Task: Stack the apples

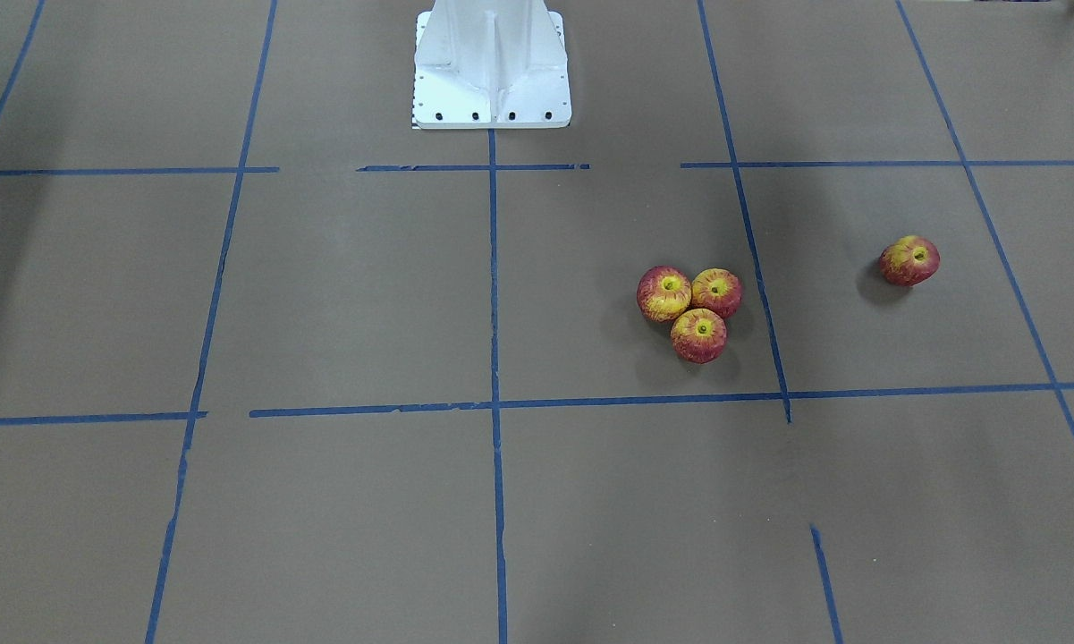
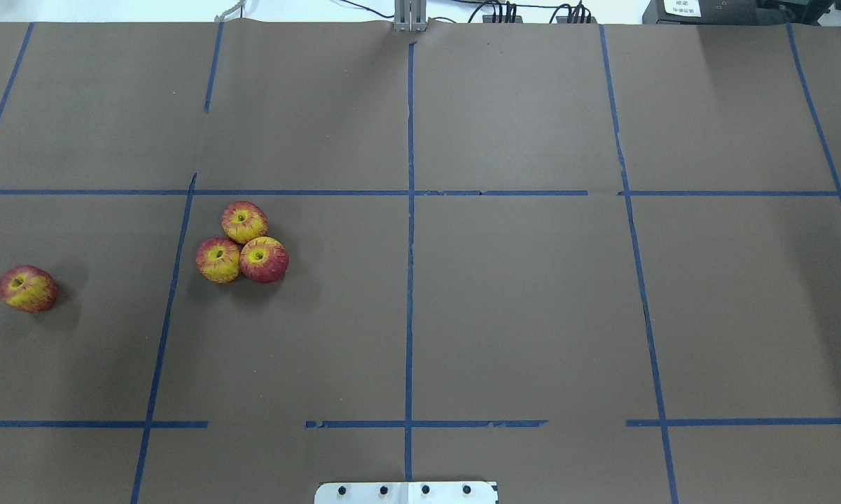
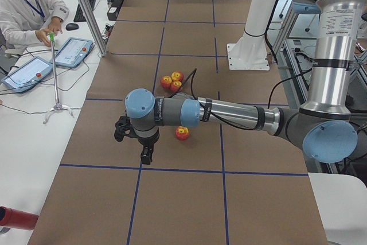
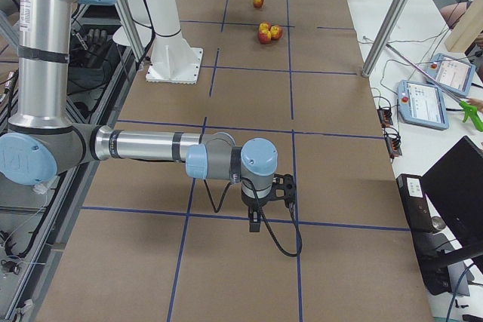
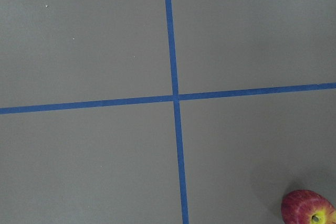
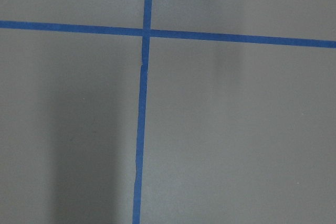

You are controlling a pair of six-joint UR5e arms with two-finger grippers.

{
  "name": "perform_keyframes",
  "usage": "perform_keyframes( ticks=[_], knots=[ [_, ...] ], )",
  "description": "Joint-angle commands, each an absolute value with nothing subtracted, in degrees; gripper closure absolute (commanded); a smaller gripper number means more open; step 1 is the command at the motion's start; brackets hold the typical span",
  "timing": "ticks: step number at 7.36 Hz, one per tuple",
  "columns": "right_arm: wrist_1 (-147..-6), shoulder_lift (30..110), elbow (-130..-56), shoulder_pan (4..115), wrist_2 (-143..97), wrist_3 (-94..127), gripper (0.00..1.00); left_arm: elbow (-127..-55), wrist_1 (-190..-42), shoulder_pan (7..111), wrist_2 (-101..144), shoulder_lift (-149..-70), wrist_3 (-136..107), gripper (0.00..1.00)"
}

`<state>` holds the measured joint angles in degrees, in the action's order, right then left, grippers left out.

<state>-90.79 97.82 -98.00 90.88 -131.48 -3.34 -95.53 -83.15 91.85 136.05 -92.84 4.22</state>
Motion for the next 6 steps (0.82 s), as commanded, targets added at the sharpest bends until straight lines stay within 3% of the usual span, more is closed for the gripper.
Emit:
perform_keyframes(
  ticks=[1, 5, 6],
  knots=[
    [-90.8, 97.8, -98.0, 90.9, -131.5, -3.3, 0.00, -98.2, -83.7, 91.9, 136.3, -90.2, 4.5, 0.00],
    [-90.8, 97.8, -98.0, 90.9, -131.5, -3.3, 0.00, -98.2, -88.6, 90.6, 136.6, -88.2, 4.2, 0.00],
    [-90.8, 97.8, -98.0, 90.9, -131.5, -3.3, 0.00, -97.9, -93.0, 85.7, 137.8, -88.2, -3.5, 0.00]
  ],
)
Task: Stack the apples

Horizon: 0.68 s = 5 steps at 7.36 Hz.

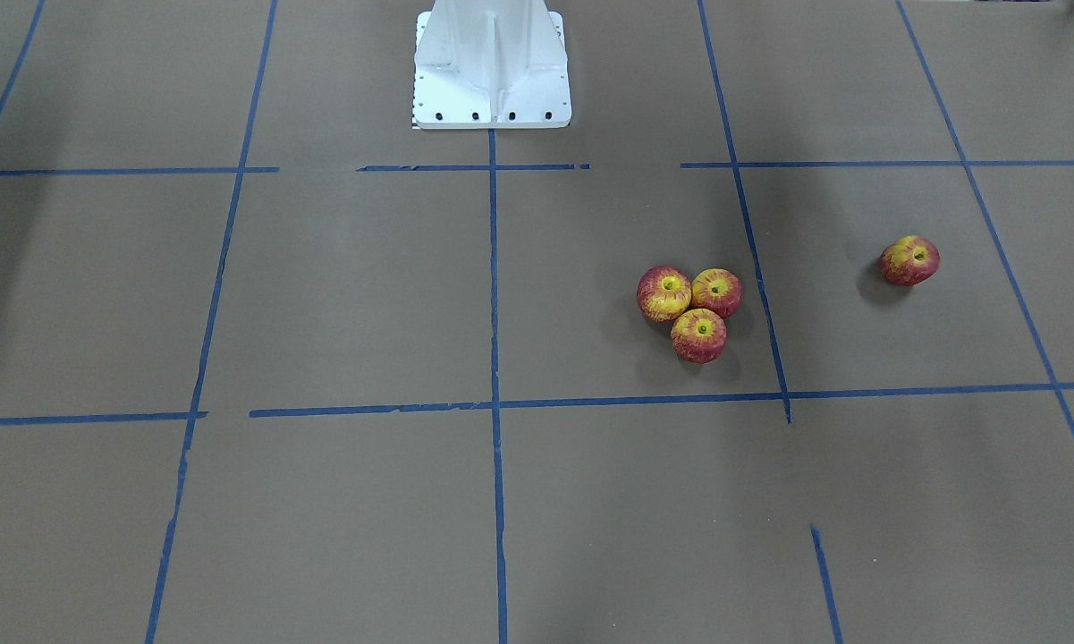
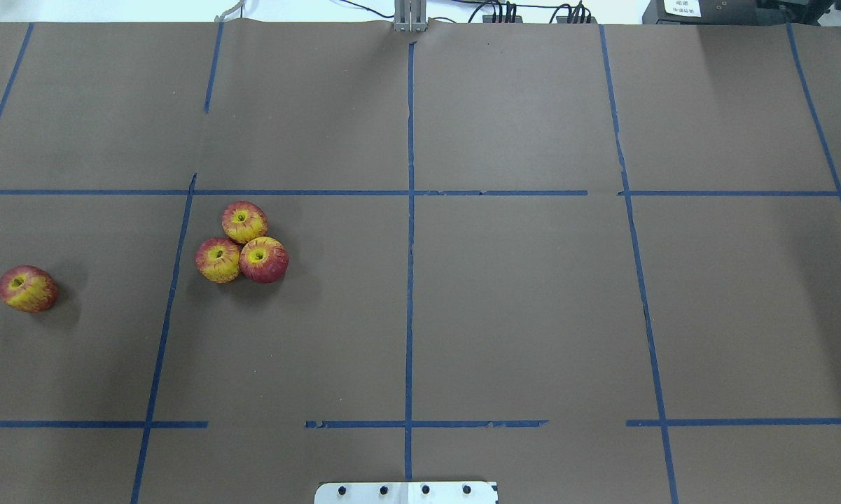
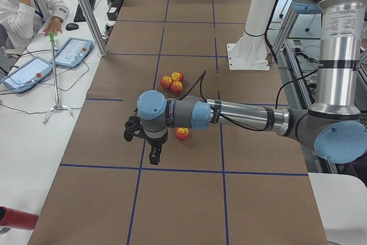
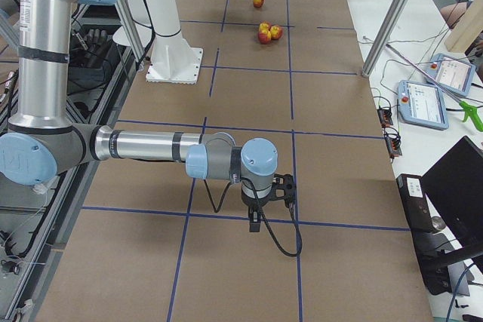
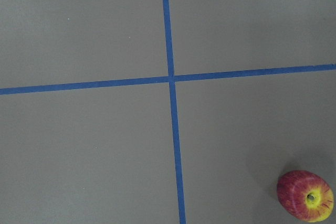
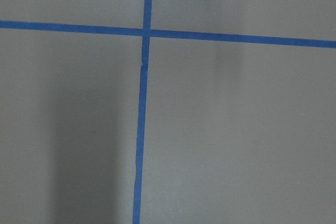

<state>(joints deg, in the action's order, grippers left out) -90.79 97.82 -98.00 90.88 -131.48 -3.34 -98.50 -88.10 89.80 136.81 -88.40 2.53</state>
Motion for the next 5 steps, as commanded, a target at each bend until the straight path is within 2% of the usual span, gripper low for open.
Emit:
perform_keyframes(
  ticks=[1, 3, 5],
  knots=[
    [-90.8, 97.8, -98.0, 90.9, -131.5, -3.3, 0.00, -98.9, -97.7, 76.1, 137.6, -88.2, -15.4, 0.00],
    [-90.8, 97.8, -98.0, 90.9, -131.5, -3.3, 0.00, -98.1, -107.9, 66.6, 137.3, -88.2, -35.1, 0.00],
    [-90.8, 97.8, -98.0, 90.9, -131.5, -3.3, 0.00, -97.8, -108.6, 62.3, 134.0, -88.2, -39.9, 0.00]
  ],
)
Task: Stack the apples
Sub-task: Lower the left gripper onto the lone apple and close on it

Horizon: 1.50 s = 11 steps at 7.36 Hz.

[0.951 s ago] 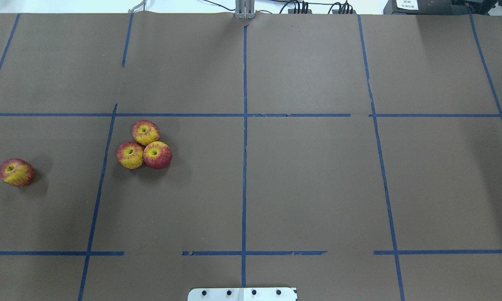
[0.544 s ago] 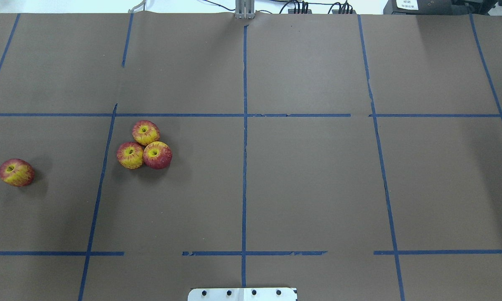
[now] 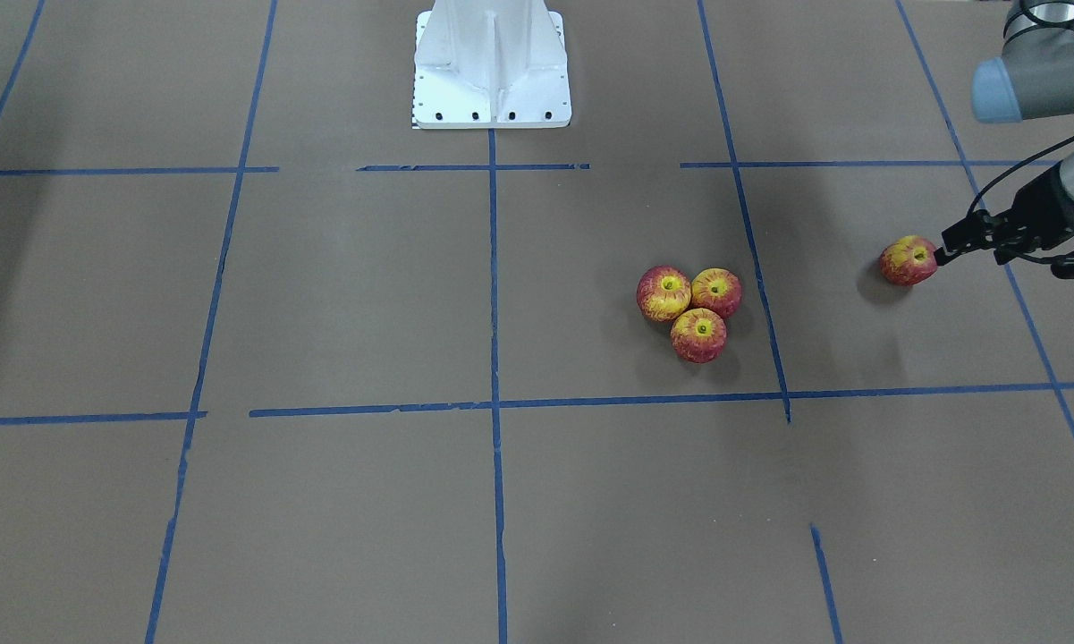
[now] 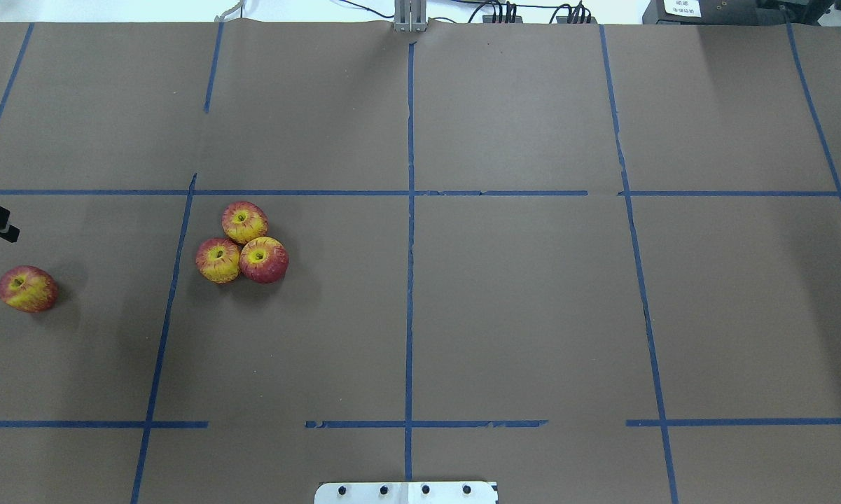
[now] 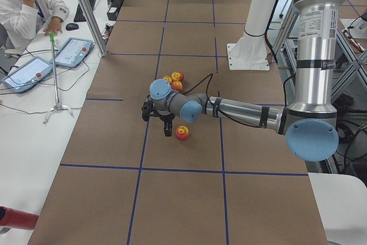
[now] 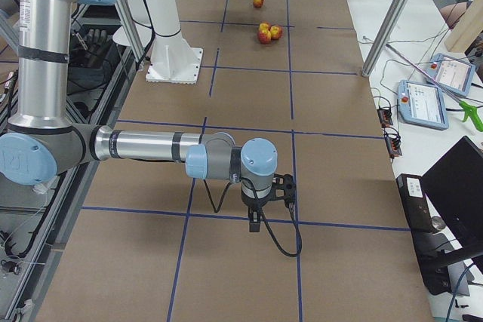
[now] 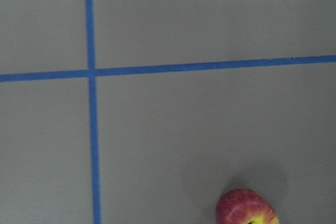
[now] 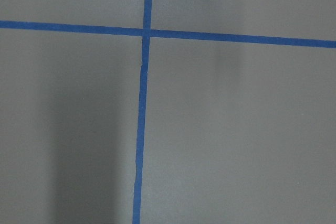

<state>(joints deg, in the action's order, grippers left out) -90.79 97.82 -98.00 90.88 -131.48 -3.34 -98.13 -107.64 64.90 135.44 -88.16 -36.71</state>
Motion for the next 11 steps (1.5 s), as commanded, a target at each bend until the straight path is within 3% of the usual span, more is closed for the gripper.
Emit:
perform_keyframes(
  ticks=[1, 9, 10, 11],
  knots=[
    [-90.8, 97.8, -98.0, 90.9, -131.5, -3.3, 0.00, -97.6, -108.5, 61.3, 134.0, -88.1, -40.0, 0.00],
    [-90.8, 97.8, -98.0, 90.9, -131.5, -3.3, 0.00, -91.2, -110.4, 55.5, 134.0, -88.2, -39.9, 0.00],
    [-90.8, 97.8, -98.0, 90.9, -131.5, -3.3, 0.00, -89.7, -113.2, 54.9, 134.0, -88.2, -39.9, 0.21],
    [-90.8, 97.8, -98.0, 90.9, -131.5, -3.3, 0.00, -88.3, -113.9, 54.5, 134.0, -88.2, -39.9, 0.77]
  ],
)
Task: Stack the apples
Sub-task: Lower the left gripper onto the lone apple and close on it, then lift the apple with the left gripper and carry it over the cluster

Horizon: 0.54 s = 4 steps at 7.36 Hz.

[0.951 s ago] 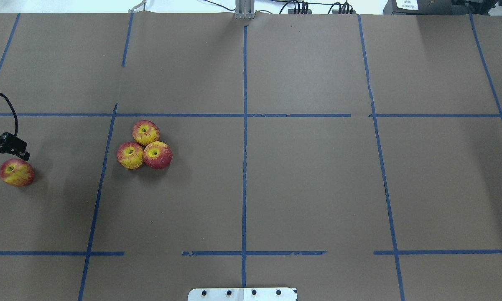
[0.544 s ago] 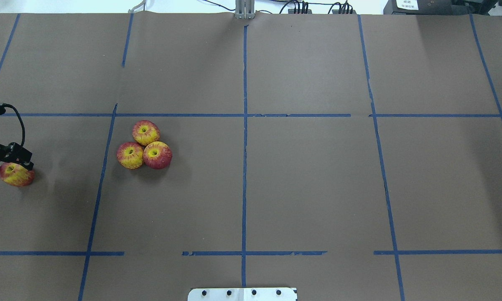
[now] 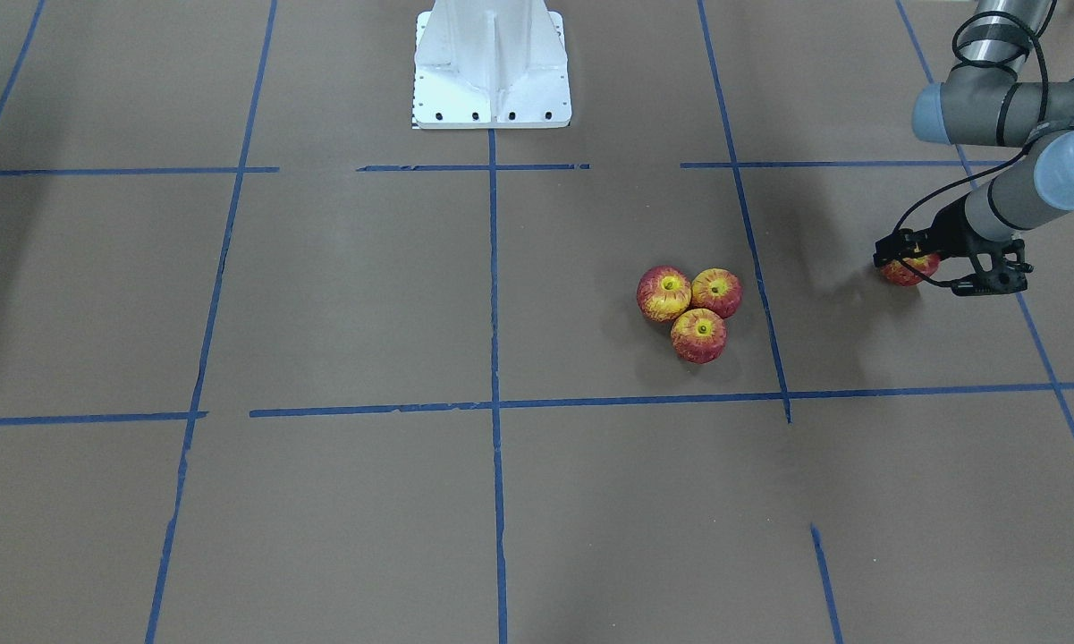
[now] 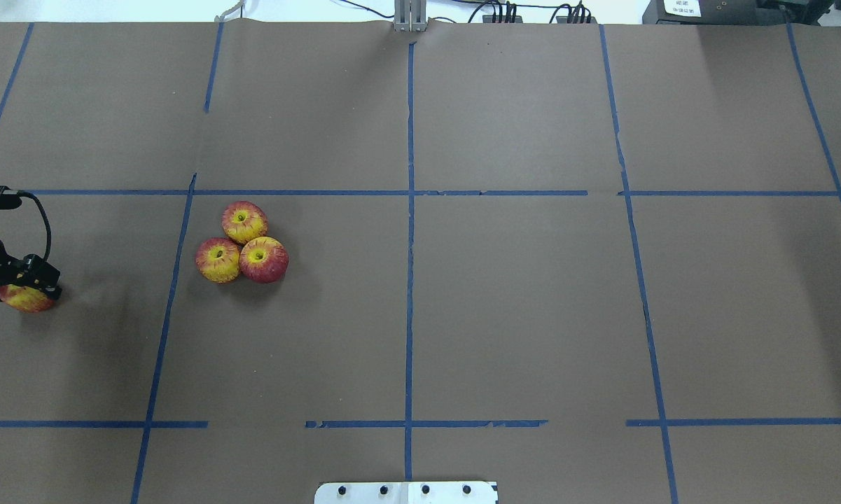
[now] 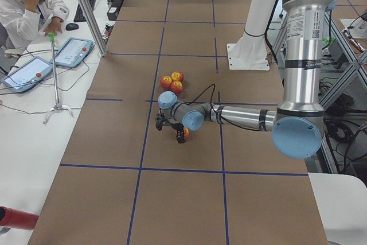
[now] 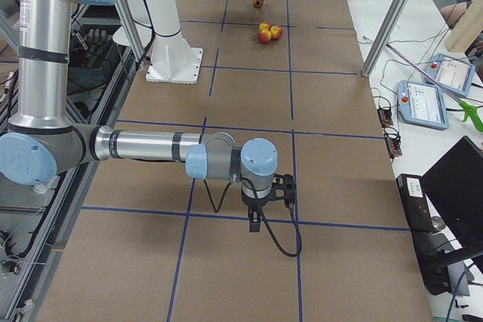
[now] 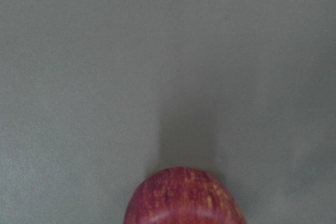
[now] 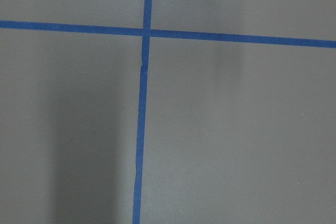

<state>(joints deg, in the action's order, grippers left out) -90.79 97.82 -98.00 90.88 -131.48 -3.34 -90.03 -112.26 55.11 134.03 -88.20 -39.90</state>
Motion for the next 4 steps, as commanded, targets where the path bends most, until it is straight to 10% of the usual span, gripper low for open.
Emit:
perform_keyframes(
  ticks=[1, 4],
  knots=[
    [-90.8, 97.8, -98.0, 90.9, -131.5, -3.3, 0.00, -89.3, -113.8, 54.5, 134.0, -88.2, -40.3, 1.00],
    [-90.8, 97.8, -98.0, 90.9, -131.5, -3.3, 0.00, -102.6, -99.2, 54.6, 134.7, -95.4, -45.2, 1.00]
  ],
)
